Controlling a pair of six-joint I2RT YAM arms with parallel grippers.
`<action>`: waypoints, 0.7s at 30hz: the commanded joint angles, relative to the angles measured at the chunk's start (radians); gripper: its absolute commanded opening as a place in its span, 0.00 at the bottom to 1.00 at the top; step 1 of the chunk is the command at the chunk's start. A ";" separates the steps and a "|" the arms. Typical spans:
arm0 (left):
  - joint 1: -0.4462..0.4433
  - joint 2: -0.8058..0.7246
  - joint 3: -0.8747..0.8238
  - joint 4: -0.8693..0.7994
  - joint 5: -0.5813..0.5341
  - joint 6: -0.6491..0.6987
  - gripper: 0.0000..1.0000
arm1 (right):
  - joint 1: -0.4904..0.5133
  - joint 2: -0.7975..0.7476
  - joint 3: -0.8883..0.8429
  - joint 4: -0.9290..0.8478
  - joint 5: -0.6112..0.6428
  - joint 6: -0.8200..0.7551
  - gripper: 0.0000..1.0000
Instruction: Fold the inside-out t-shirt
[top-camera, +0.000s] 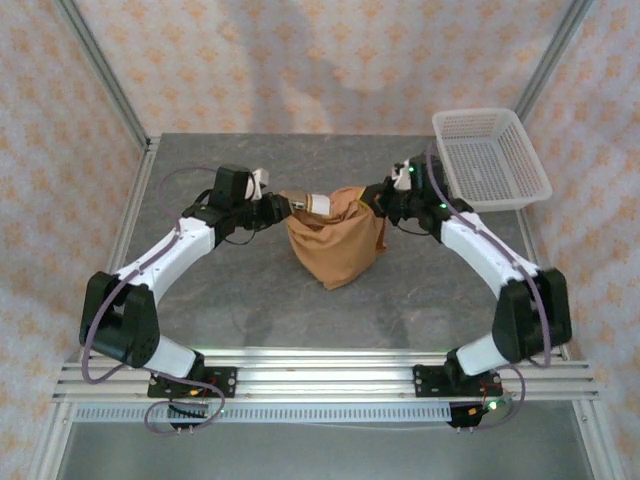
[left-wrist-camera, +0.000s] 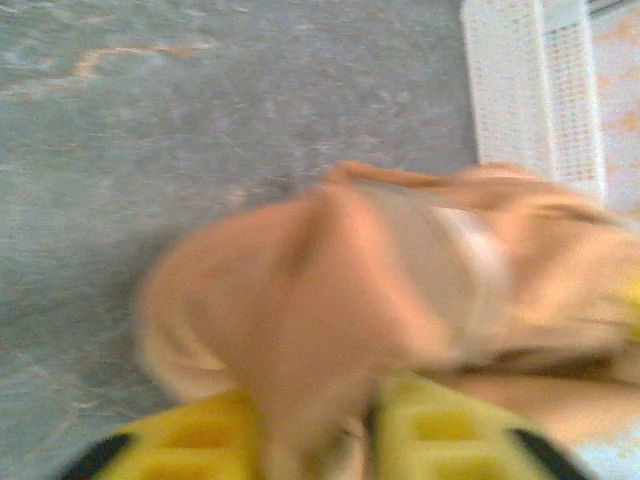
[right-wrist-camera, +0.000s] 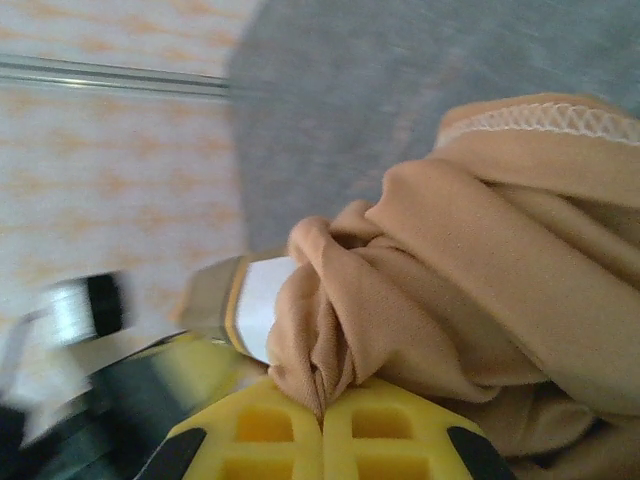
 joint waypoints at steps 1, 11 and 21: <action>-0.074 -0.015 0.056 -0.038 -0.026 0.135 0.63 | 0.003 0.061 -0.027 0.037 -0.038 -0.047 0.00; -0.181 0.037 0.052 0.017 -0.062 0.557 0.75 | 0.004 0.047 -0.045 0.055 -0.064 -0.055 0.00; -0.239 0.226 0.166 0.038 -0.139 0.757 0.77 | 0.004 0.010 -0.071 0.078 -0.076 -0.030 0.00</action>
